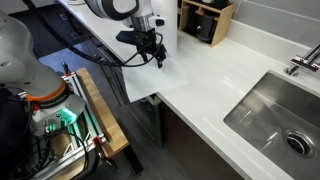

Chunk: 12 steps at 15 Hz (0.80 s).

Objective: Remove a piece of paper towel from the paper towel roll and put it on the counter

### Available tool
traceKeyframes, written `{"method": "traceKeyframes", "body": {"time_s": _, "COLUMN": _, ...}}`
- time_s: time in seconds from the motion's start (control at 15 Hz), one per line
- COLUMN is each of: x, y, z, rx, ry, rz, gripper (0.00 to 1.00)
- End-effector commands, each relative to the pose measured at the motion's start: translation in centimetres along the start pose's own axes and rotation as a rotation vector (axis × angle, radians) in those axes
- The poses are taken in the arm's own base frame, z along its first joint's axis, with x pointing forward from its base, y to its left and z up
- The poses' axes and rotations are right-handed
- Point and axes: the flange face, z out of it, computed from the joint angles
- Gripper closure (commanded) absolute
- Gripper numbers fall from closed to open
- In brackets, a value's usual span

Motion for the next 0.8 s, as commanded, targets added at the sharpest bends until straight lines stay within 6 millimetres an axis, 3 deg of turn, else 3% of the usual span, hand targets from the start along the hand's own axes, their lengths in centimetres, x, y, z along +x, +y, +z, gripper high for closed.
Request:
{"method": "traceKeyframes", "body": {"time_s": 0.0, "x": 1.6, "y": 0.0, "z": 1.9, "rx": 0.003, "ry": 0.030, "rz": 0.011, "gripper": 0.00}}
{"method": "traceKeyframes", "body": {"time_s": 0.33, "x": 2.9, "y": 1.1, "z": 2.5, "rx": -0.057, "ry": 0.113, "rz": 0.018, "gripper": 0.00}}
{"method": "traceKeyframes", "body": {"time_s": 0.4, "x": 3.0, "y": 1.2, "z": 2.6, "rx": -0.063, "ry": 0.120, "rz": 0.022, "gripper": 0.25}}
{"method": "traceKeyframes", "body": {"time_s": 0.47, "x": 3.1, "y": 1.2, "z": 2.8, "rx": -0.063, "ry": 0.123, "rz": 0.024, "gripper": 0.26}}
{"method": "traceKeyframes", "body": {"time_s": 0.73, "x": 2.8, "y": 1.1, "z": 3.5, "rx": -0.050, "ry": 0.117, "rz": 0.036, "gripper": 0.58}}
